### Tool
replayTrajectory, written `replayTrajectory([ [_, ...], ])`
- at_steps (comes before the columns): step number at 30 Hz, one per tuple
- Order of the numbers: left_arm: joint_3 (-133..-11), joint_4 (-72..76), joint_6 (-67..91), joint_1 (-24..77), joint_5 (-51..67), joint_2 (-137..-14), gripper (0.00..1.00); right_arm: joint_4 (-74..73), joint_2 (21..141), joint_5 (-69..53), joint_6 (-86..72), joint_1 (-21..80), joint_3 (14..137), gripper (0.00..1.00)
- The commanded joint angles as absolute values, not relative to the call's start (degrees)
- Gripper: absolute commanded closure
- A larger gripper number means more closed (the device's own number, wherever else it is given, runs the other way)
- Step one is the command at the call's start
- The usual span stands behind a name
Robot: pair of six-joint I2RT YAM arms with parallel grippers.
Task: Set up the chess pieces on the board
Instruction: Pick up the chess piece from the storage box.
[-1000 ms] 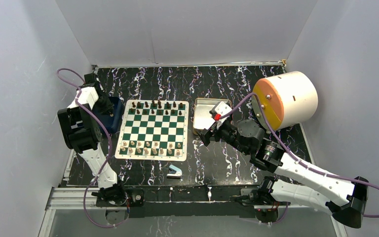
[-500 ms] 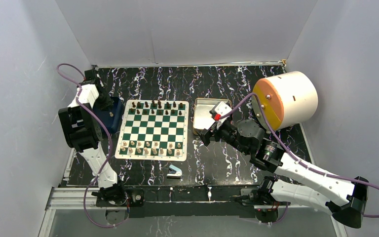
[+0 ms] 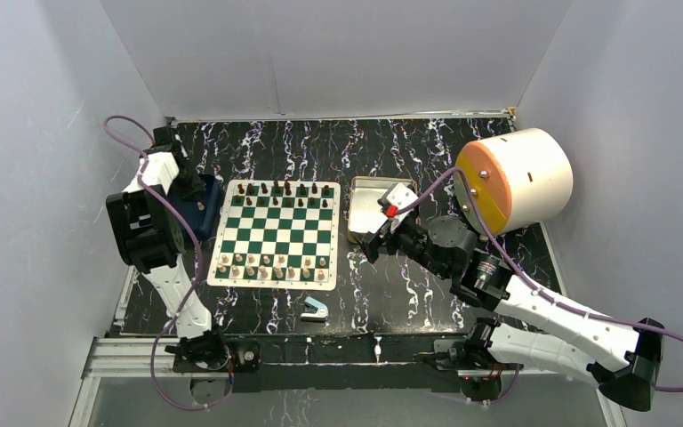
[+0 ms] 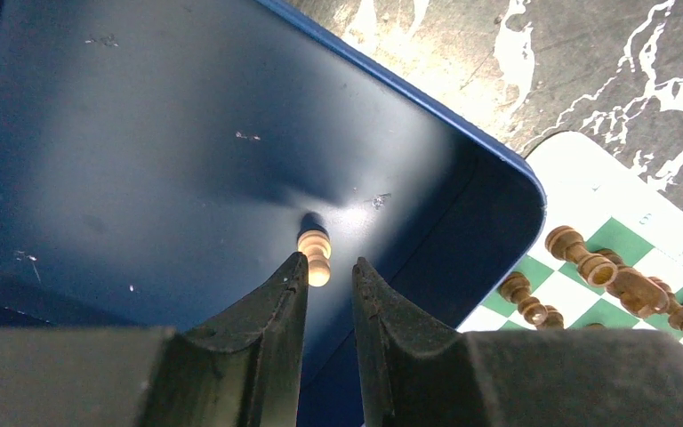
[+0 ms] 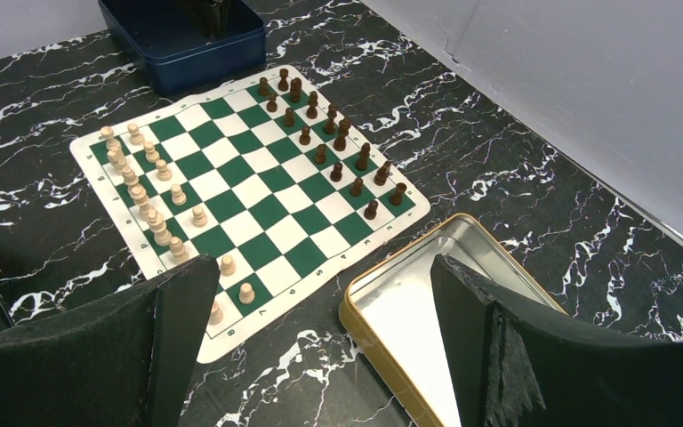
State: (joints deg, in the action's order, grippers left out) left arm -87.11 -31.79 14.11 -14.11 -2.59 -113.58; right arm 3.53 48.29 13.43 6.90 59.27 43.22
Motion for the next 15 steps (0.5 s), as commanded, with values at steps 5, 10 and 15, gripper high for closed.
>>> replayTrajectory([
  [5, -85.92, -32.96, 13.71, -13.80, -3.81, -114.99, 0.77, 6.85, 46.83, 14.55, 7.62, 59.31, 42.90, 0.01],
  [10, -85.72, -32.82, 13.56, -13.80, -4.11, -115.51, 0.77, 7.03, 47.01, 14.53, 7.77, 59.30, 42.91, 0.01],
  [15, -86.01, -32.64, 13.24, -13.80, -4.50, -116.06, 0.77, 7.03, 47.06, 14.67, 7.89, 59.26, 42.89, 0.01],
])
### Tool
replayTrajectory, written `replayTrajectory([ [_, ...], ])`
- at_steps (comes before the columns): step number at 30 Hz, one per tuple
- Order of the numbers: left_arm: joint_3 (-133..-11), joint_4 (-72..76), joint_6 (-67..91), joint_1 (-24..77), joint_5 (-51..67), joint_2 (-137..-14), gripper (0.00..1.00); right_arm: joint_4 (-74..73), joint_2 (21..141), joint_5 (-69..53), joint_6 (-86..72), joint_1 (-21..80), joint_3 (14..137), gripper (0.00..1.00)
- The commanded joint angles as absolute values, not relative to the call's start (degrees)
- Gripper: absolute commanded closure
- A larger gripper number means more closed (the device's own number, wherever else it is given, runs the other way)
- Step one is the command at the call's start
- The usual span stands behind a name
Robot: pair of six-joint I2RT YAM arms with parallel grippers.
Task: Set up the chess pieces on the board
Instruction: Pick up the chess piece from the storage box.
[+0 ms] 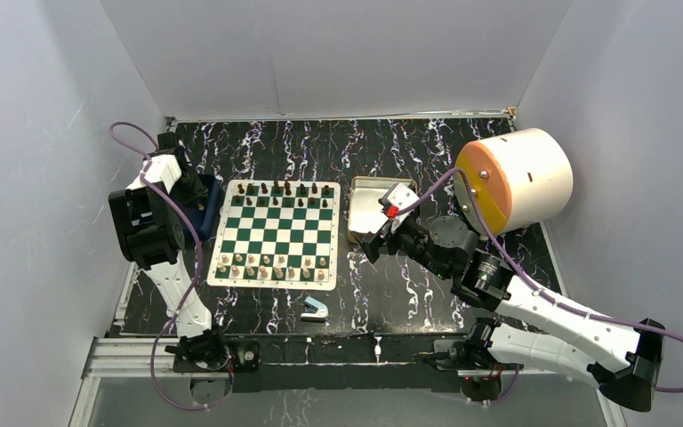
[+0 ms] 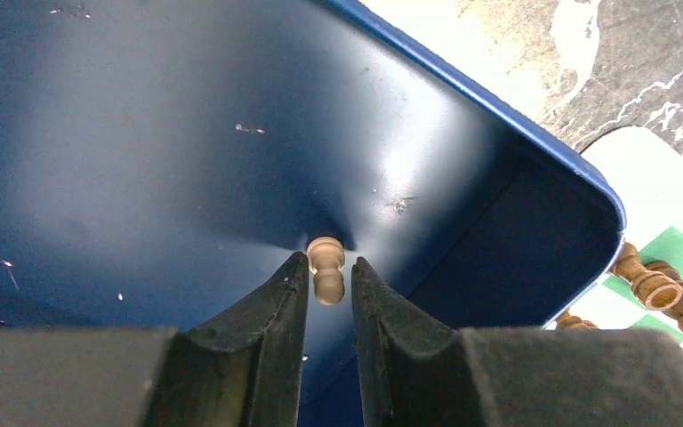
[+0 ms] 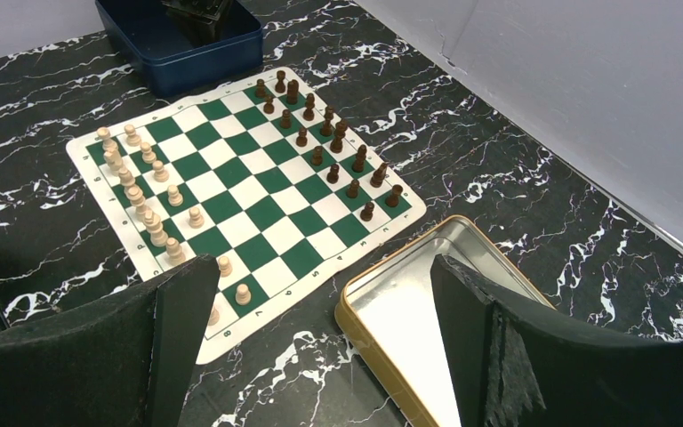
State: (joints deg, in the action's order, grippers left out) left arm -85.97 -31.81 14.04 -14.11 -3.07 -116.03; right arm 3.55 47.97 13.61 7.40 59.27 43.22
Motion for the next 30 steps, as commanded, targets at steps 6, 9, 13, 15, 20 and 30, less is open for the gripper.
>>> replayTrajectory([
  [6, -86.91, -32.63, 12.77, -13.80, -4.63, -116.34, 0.83, 7.03, 46.95, 14.73, 7.92, 59.33, 42.89, 0.01],
  [9, -87.26, -32.78, 12.59, -13.80, -4.51, -116.24, 0.88, 6.95, 46.98, 14.74, 7.89, 59.27, 42.85, 0.01],
  [13, -87.93, -33.66, 12.46, -13.80, -4.19, -115.18, 0.94, 6.87, 46.75, 14.74, 7.81, 59.31, 42.89, 0.01],
  [15, -88.51, -34.27, 12.40, -13.80, -4.05, -114.33, 0.95, 6.71, 46.59, 14.73, 7.74, 59.28, 42.89, 0.01],
  [20, -89.71, -35.56, 12.46, -13.69, -3.37, -110.89, 0.95, 5.95, 46.54, 13.46, 7.07, 59.30, 43.06, 0.01],
  [30, -89.04, -37.65, 11.96, -13.55, -2.62, -102.40, 0.94, 2.01, 47.40, 14.55, 2.43, 59.32, 46.28, 0.01],
])
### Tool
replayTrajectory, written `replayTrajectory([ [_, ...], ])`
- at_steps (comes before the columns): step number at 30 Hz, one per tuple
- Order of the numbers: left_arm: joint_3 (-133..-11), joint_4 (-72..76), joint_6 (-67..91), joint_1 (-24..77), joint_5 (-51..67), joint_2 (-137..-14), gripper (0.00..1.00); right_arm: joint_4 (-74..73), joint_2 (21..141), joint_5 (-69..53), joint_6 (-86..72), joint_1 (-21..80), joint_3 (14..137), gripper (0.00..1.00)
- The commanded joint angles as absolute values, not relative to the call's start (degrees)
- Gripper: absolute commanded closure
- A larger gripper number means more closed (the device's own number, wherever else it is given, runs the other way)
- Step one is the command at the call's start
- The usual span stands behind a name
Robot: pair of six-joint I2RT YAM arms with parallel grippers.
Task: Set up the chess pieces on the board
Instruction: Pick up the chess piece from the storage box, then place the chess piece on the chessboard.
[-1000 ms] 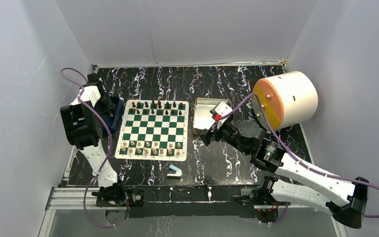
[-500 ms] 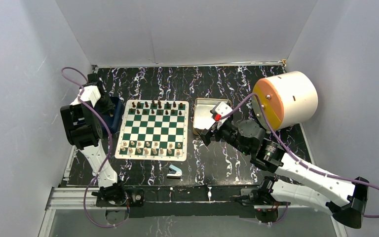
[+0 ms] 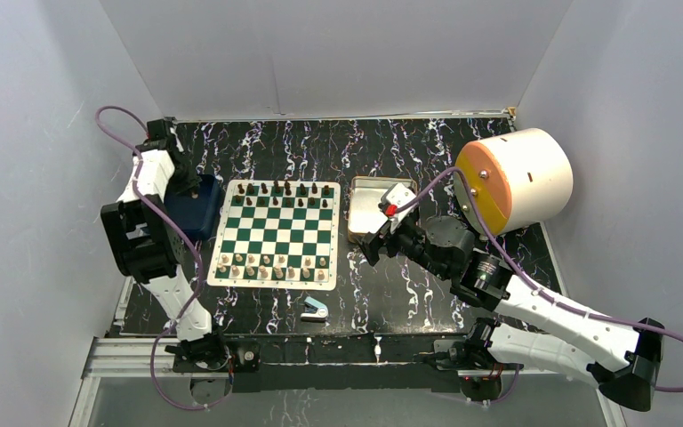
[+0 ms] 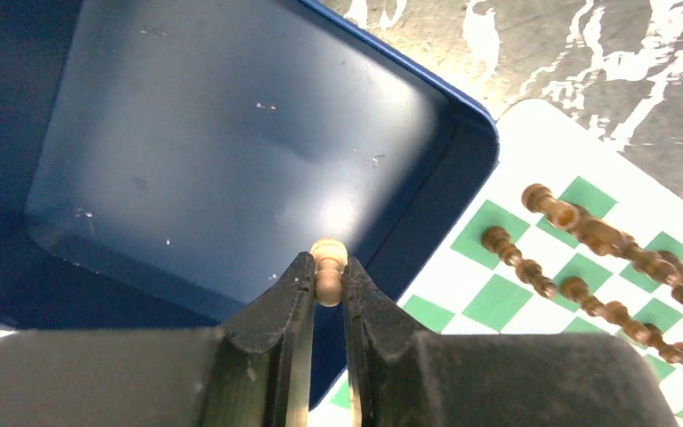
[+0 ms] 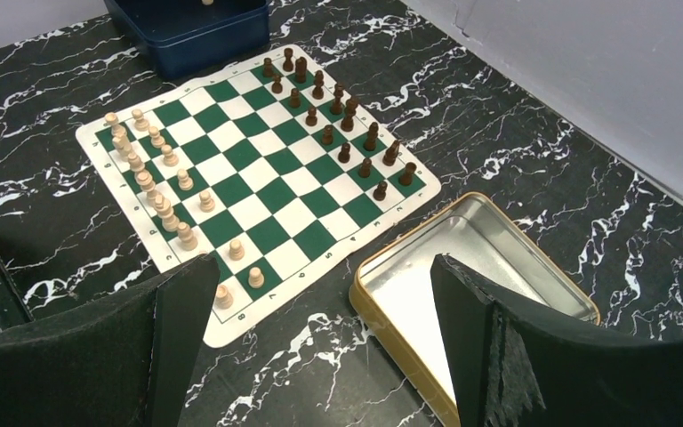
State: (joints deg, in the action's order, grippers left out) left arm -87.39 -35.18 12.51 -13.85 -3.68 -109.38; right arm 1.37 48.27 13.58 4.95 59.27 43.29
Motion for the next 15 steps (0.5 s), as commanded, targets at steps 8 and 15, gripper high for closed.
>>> replayTrajectory([
  [8, -89.76, -40.23, 11.22, -9.43, 1.85, -98.42, 0.94, -1.29, 45.12, 17.05, -1.19, 59.33, 47.10, 0.01],
  [15, -89.02, -42.25, 9.67, -1.65, 3.19, -96.74, 0.94, -5.31, 43.57, 19.51, -5.30, 59.32, 48.48, 0.01],
])
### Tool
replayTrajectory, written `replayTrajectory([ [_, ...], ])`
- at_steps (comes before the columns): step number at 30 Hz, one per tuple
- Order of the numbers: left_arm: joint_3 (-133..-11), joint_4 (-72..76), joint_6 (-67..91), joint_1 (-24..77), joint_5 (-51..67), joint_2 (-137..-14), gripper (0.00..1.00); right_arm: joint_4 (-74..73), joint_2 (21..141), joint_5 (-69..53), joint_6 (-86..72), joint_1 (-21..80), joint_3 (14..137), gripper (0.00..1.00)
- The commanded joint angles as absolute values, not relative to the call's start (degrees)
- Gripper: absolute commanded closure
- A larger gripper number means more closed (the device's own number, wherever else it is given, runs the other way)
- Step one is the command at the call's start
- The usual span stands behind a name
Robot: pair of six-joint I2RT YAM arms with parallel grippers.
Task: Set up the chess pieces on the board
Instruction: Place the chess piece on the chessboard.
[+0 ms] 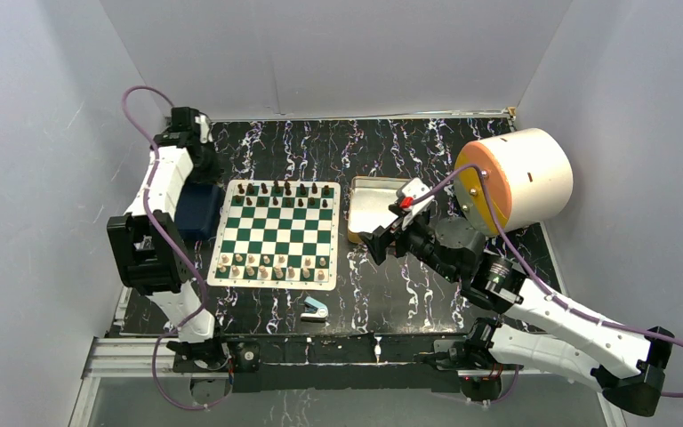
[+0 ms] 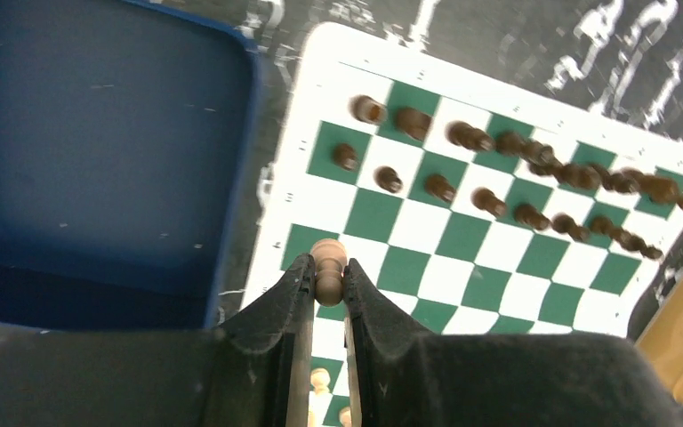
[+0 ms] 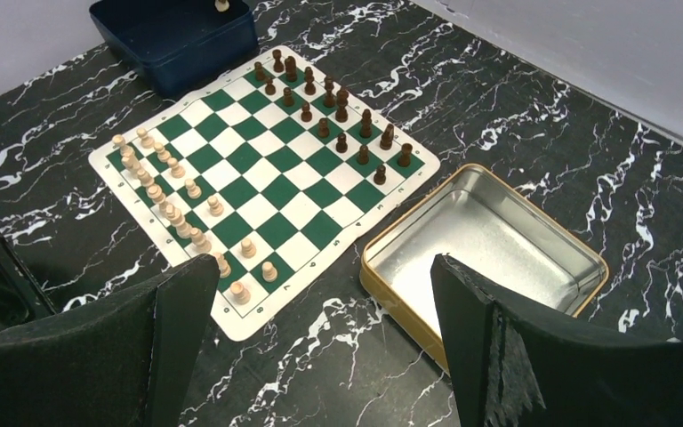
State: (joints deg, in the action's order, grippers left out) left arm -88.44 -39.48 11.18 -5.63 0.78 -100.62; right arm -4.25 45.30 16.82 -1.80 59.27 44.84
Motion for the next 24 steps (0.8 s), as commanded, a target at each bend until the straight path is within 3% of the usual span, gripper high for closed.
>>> replayTrajectory([
  [1, -88.78, -42.23, 9.60, -0.90, 3.20, -96.17, 0.94, -5.77, 43.21, 19.90, -5.84, 59.27, 48.51, 0.01],
  [12, -82.96, -41.83, 9.13, 12.60, 0.82, -91.55, 0.94, -8.50, 40.15, 21.75, -2.05, 59.31, 48.96, 0.01],
  [24, -65.89, -35.91, 18.51, 23.53, -2.39, -81.54, 0.92, -8.87, 38.76, 23.46, -0.62, 59.32, 48.18, 0.01],
])
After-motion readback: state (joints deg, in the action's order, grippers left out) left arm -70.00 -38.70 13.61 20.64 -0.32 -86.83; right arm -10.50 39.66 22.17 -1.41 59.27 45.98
